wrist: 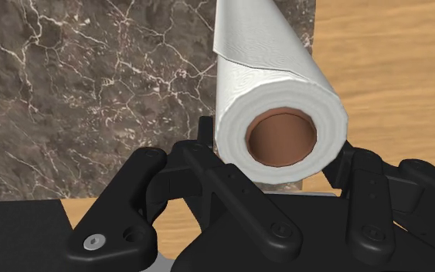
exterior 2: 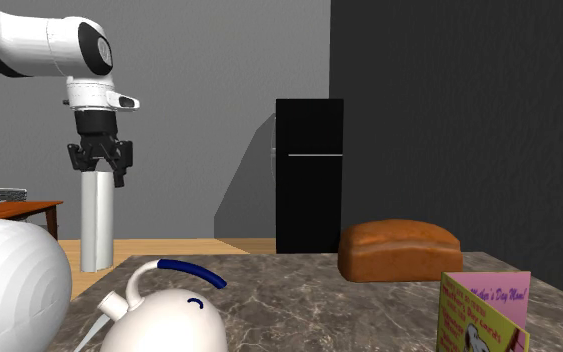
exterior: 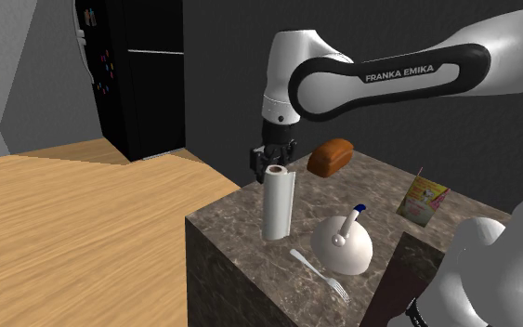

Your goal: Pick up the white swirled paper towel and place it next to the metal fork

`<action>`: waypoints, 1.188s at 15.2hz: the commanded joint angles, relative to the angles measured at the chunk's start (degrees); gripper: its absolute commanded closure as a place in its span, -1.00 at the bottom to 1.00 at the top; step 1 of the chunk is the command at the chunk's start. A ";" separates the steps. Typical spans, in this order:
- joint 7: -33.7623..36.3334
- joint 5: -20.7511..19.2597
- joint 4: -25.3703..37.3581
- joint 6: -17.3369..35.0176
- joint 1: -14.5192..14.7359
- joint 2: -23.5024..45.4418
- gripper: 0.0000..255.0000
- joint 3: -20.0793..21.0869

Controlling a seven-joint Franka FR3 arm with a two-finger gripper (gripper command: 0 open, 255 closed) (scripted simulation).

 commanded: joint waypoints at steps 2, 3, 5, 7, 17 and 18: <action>0.15 -0.09 -1.81 2.30 -0.01 0.47 1.00 0.03; 0.20 -0.12 -2.42 3.08 -0.01 0.64 1.00 0.04; 0.32 -0.19 -3.59 4.62 -0.01 1.02 1.00 0.06; 0.44 -0.27 -4.72 6.17 -0.02 1.44 1.00 0.08; 1.01 -0.70 -8.69 12.28 -0.06 3.62 1.00 0.18; 1.01 -0.70 -8.69 12.28 -0.06 3.62 1.00 0.18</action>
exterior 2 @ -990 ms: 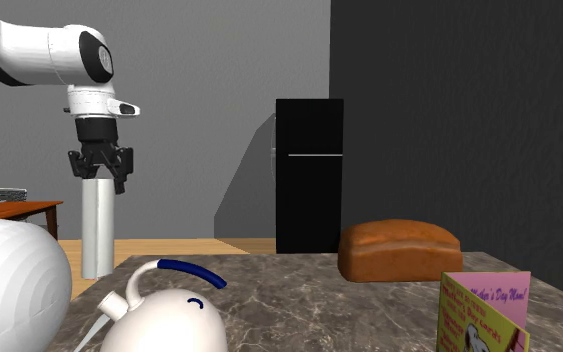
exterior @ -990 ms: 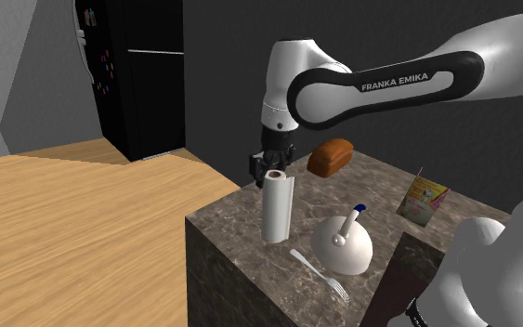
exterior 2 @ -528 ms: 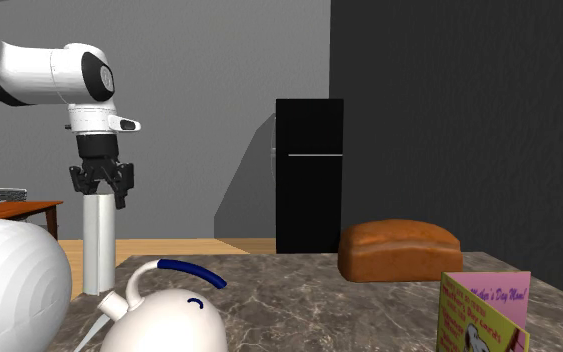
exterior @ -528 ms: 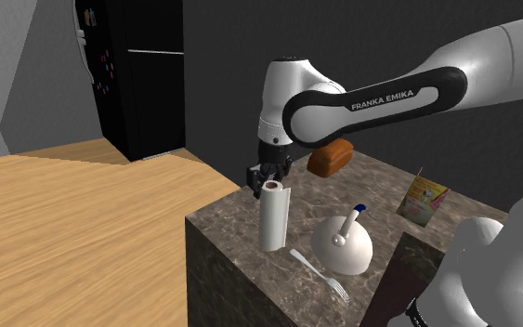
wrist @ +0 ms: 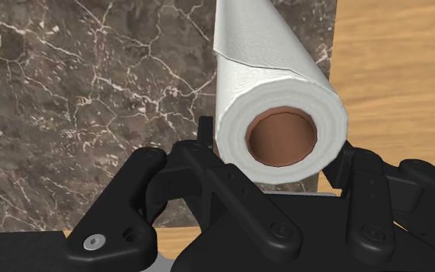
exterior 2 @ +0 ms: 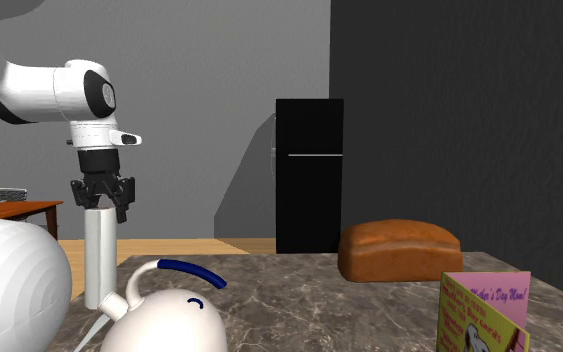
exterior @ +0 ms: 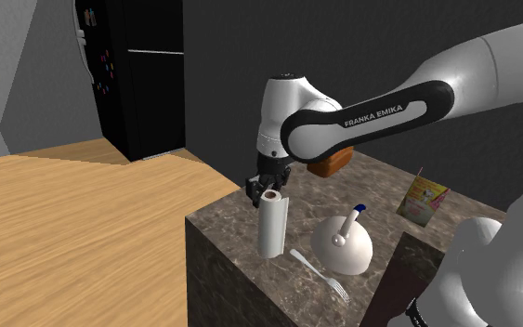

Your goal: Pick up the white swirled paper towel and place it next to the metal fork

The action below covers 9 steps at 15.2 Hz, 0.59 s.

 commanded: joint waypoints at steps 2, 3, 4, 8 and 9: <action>0.01 -0.01 -0.05 0.09 0.00 0.02 1.00 0.00; 0.01 -0.01 -0.05 0.09 0.00 0.02 1.00 0.00; 0.01 -0.01 -0.05 0.09 0.00 0.02 1.00 0.00; 0.01 -0.01 -0.05 0.09 0.00 0.02 -1.00 0.00; 0.01 -0.01 -0.05 0.09 0.00 0.02 -1.00 0.00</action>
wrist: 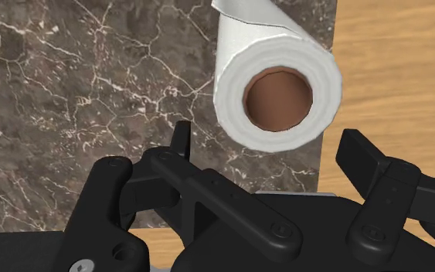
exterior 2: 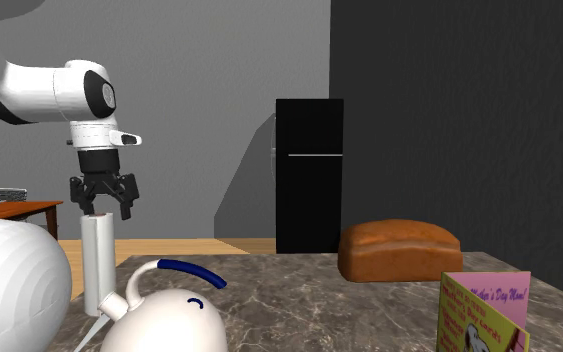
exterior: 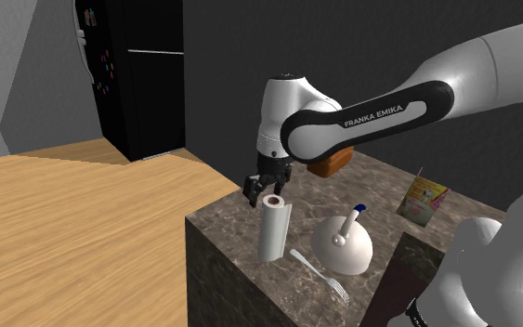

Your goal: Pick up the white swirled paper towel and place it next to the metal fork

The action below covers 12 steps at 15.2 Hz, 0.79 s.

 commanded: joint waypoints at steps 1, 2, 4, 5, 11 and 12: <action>0.00 0.00 0.00 0.00 0.00 0.00 -1.00 0.00; -0.11 0.17 1.17 -1.95 0.06 -0.79 -1.00 0.02; -0.29 0.44 3.72 -5.84 0.16 -2.14 -1.00 0.06; -0.35 0.54 4.81 -7.37 0.19 -2.58 -1.00 0.08; -0.35 0.53 4.81 -7.37 0.19 -2.58 -1.00 0.08; -0.35 0.53 4.81 -7.37 0.19 -2.58 -1.00 0.08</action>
